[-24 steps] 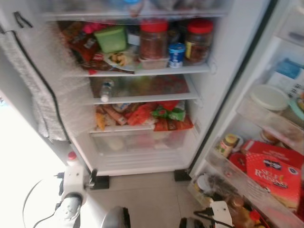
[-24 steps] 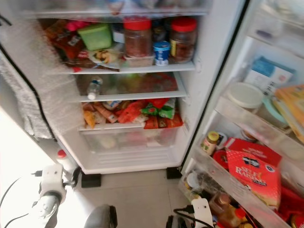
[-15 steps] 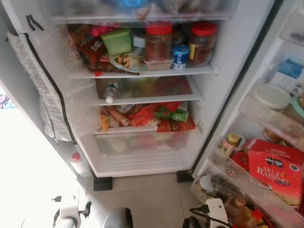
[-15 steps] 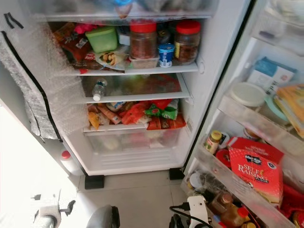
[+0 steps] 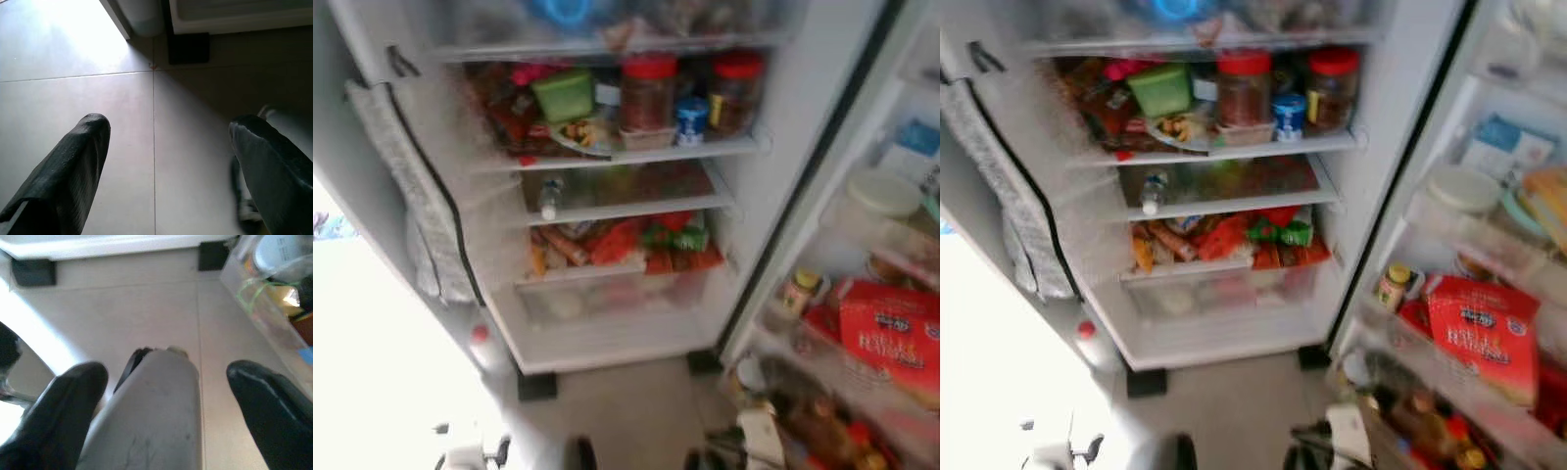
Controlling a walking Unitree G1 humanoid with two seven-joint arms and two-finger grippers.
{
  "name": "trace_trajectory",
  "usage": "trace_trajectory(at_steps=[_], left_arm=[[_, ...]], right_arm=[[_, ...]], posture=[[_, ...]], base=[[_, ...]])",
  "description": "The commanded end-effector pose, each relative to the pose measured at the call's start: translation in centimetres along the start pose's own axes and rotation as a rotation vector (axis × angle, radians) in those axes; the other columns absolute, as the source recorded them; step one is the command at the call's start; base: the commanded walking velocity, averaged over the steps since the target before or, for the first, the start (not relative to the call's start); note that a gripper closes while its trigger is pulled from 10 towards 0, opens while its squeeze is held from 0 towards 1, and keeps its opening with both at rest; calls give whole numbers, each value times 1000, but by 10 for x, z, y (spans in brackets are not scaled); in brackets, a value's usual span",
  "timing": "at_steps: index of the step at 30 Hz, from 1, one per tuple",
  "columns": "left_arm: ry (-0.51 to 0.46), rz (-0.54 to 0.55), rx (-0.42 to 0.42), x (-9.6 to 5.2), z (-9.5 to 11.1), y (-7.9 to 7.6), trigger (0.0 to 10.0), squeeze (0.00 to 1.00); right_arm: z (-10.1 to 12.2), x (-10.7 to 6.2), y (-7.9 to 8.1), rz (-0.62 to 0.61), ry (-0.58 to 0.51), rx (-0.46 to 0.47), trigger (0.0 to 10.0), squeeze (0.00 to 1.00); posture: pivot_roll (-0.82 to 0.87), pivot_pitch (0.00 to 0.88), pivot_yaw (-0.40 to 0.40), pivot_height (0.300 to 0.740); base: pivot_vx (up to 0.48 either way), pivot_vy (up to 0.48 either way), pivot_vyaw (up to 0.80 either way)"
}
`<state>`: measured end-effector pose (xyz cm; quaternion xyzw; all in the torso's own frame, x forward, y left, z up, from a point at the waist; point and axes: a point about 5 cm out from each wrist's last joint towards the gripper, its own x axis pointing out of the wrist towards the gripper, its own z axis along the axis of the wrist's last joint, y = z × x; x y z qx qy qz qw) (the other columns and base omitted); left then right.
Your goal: Restocking fridge
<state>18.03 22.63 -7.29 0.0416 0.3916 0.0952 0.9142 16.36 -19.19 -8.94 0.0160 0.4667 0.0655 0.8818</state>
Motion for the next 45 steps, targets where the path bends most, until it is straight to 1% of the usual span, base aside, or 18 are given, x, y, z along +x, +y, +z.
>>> trace_trajectory(at_steps=[1,8,18,26,37,40,42,45], left_arm=[[26,24,15,-2,-8,9,10000,0],[58,26,10,-3,-14,14,10000,0],[86,25,11,-5,-19,15,10000,0],[110,36,10,-6,-23,27,10000,0],[118,40,8,-7,-24,33,10000,0],[124,35,31,-7,-25,34,10000,0],[125,36,24,-7,-25,34,10000,0],[128,35,15,-8,-27,34,10000,0]], right_arm=[[-17,-2,6,10,61,21,10000,0],[-16,-1,6,6,62,27,10000,0],[-17,-1,7,6,64,27,10000,0],[-17,-1,7,4,65,29,10000,0],[-17,-1,6,2,67,25,10000,0],[-17,-2,6,-2,64,24,10000,0],[-17,-2,6,-3,62,29,10000,0],[-16,-1,6,4,53,32,10000,0]], posture=[[35,43,6,636],[35,47,7,636],[39,50,6,636],[39,53,6,636],[39,51,7,636],[40,48,6,636],[39,48,6,636],[38,47,5,656]], base=[[0,439,0],[0,439,0],[0,438,0],[0,436,0],[0,419,0],[0,0,0],[0,0,0],[0,0,0]])
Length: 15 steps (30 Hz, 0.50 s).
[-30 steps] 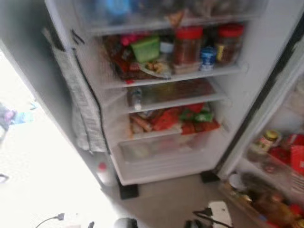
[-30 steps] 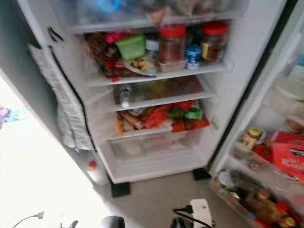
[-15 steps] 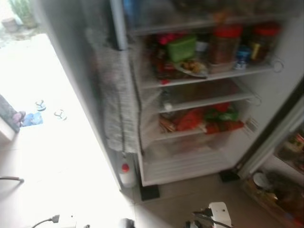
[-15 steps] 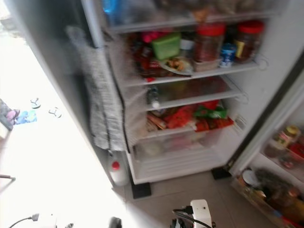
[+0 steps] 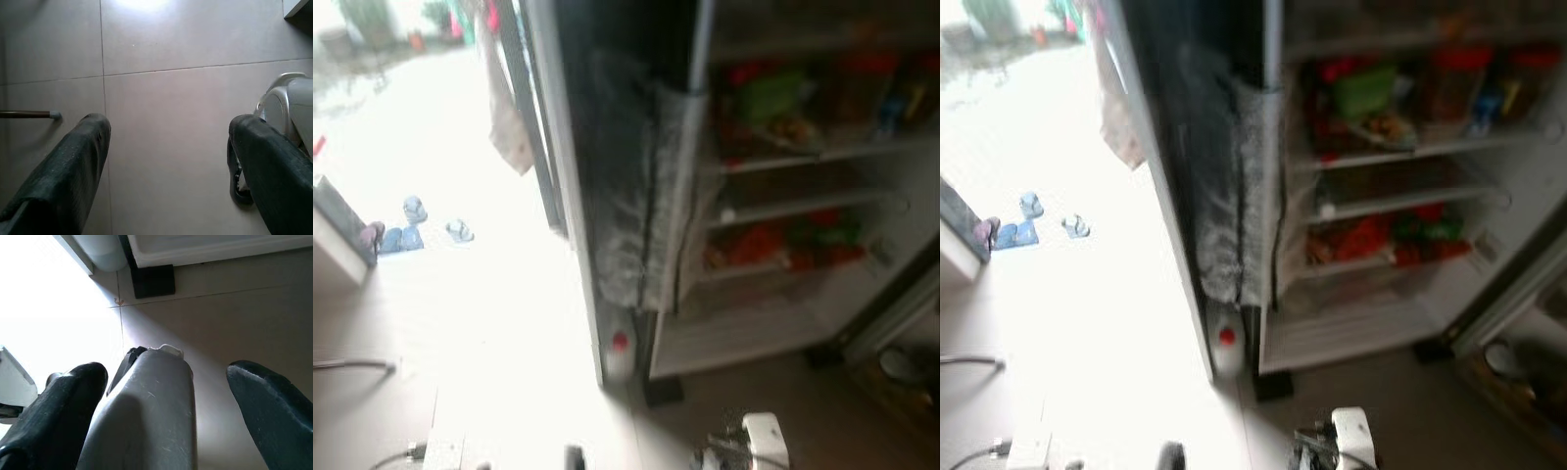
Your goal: Restocking fridge
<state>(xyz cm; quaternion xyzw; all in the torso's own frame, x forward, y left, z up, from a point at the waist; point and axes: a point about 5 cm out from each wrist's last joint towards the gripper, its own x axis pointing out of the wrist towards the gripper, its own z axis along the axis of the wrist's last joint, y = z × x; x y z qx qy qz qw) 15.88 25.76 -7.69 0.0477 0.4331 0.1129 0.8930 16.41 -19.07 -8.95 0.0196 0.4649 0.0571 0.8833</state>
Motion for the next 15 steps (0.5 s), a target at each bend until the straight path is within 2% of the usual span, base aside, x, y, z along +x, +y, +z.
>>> trace_trajectory(at_steps=[1,9,15], left_arm=[[36,-2,9,-2,-9,1,10000,0],[40,-20,19,-2,-11,-10,10000,0],[38,-27,23,-2,-10,-13,10000,0]], right_arm=[[-17,-2,5,14,58,22,10000,0],[-17,-2,5,10,64,14,10000,0],[-18,-2,6,12,67,13,10000,0]], posture=[[38,47,5,661],[36,37,11,721],[36,34,11,740]], base=[[0,0,0],[0,0,0],[0,0,0]])
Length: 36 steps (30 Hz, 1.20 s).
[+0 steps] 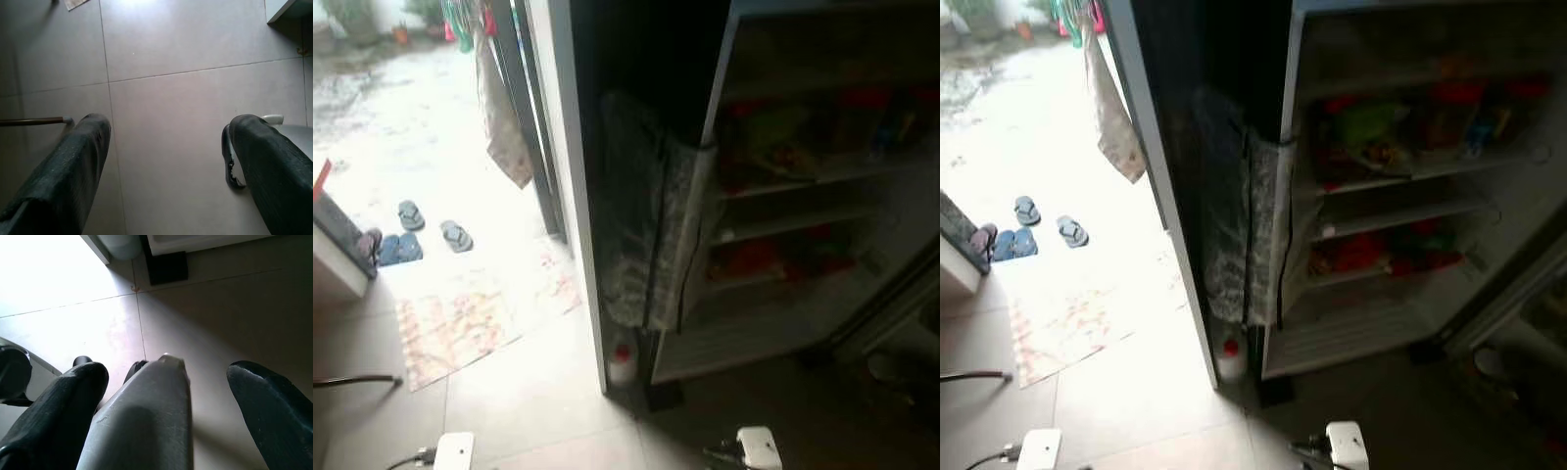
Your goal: Restocking fridge
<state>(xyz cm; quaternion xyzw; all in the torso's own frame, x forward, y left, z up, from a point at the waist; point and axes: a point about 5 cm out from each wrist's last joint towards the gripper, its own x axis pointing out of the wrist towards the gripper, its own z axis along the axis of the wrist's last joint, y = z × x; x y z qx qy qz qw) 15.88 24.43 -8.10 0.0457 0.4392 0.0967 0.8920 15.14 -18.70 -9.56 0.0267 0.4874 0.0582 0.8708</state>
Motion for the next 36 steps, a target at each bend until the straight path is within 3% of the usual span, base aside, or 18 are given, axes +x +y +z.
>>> trace_trajectory(at_steps=[1,9,17,25,36], left_arm=[[26,2,13,-1,-7,-1,10000,0],[26,-5,10,-2,-9,-2,10000,0],[45,5,11,-6,-19,10,10000,0],[46,-1,2,-7,-21,11,10000,0],[41,-33,6,-6,-21,-11,10000,0]], right_arm=[[-4,0,1,3,18,-2,10000,0],[-4,0,1,2,21,-9,10000,0],[-3,0,0,-6,14,6,10000,0],[-3,0,-1,-15,12,6,10000,0],[-4,-1,-1,-20,9,12,10000,0]], posture=[[36,34,11,740],[35,38,12,740],[33,41,8,740],[31,42,8,740],[26,43,9,740]], base=[[0,0,0],[0,0,0],[0,0,0],[0,0,0],[-45,0,0]])
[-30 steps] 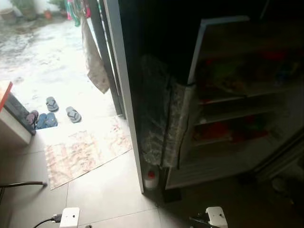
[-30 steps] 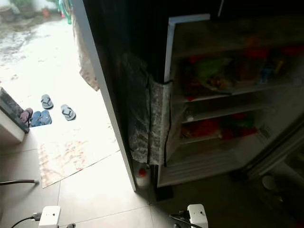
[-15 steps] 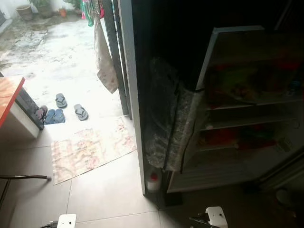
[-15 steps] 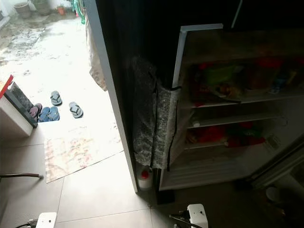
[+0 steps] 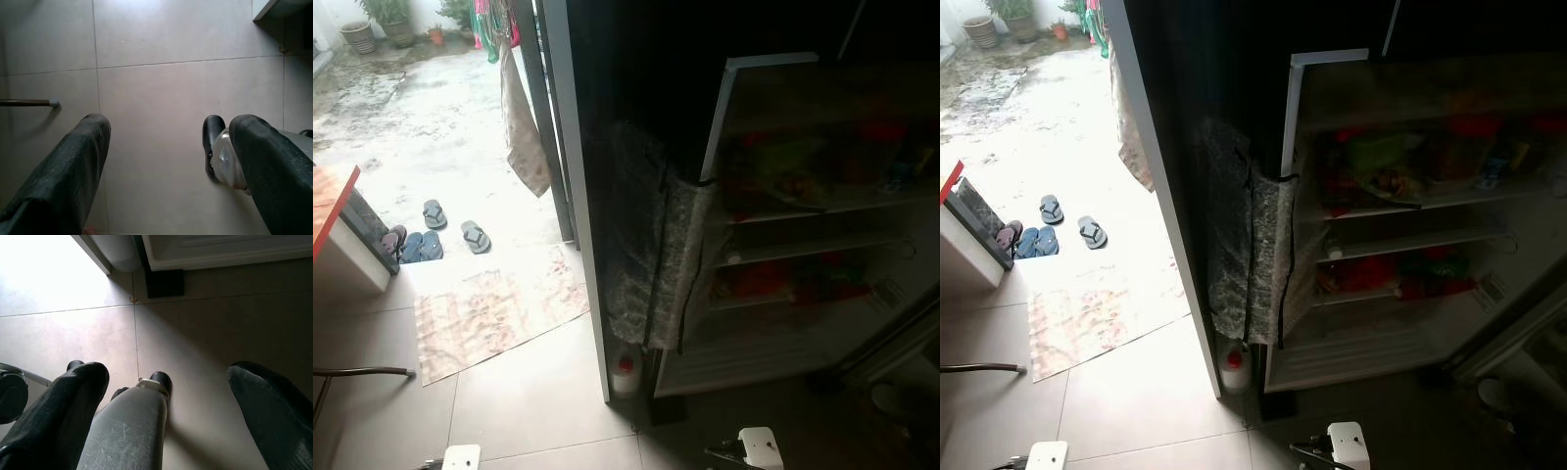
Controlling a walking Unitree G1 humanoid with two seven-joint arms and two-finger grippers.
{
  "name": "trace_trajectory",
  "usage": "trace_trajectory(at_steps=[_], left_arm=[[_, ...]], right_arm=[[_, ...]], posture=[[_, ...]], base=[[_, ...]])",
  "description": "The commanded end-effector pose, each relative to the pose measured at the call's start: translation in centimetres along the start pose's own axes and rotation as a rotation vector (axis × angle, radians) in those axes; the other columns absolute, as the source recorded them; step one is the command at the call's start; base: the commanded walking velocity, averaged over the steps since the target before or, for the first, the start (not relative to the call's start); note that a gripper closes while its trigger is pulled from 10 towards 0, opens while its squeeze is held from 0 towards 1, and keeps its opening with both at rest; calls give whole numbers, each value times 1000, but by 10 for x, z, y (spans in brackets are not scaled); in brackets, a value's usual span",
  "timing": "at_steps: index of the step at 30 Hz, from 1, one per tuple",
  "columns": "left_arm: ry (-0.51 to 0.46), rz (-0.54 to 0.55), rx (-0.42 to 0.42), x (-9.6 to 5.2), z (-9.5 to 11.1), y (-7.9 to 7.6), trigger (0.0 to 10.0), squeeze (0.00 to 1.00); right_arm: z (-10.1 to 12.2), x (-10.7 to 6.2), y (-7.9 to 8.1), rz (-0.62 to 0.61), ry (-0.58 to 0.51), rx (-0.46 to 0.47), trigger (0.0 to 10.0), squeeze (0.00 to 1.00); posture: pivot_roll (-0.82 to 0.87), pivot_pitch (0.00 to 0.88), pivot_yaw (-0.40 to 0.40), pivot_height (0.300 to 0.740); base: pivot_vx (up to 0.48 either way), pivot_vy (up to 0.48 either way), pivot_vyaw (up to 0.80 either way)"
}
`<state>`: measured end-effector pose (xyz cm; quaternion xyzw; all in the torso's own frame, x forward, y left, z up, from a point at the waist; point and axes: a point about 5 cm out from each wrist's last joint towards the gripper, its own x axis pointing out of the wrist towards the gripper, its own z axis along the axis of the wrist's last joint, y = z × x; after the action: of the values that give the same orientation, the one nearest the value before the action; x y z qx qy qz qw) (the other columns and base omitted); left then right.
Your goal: Restocking fridge
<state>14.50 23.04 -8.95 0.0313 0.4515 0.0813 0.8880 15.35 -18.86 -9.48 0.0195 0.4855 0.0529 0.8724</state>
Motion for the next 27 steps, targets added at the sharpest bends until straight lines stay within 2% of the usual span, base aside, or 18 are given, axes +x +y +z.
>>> trace_trajectory(at_steps=[1,9,15,18,27], left_arm=[[15,7,19,-1,-5,1,10000,0],[20,9,23,-3,-9,3,10000,0],[18,24,28,-5,-11,19,10000,0],[25,28,51,-5,-11,22,10000,0],[25,27,53,-6,-12,22,10000,0]], right_arm=[[-6,-1,1,-3,14,17,10000,0],[-6,-1,1,-4,14,21,10000,0],[-7,-1,2,-4,16,18,10000,0],[-7,-1,2,-6,16,19,10000,0],[-7,-1,2,-6,16,19,10000,0]], posture=[[25,44,10,740],[25,40,13,740],[20,34,17,740],[20,30,18,740],[20,30,18,740]], base=[[-285,0,0],[-303,0,0],[-308,0,0],[0,0,0],[0,0,0]])
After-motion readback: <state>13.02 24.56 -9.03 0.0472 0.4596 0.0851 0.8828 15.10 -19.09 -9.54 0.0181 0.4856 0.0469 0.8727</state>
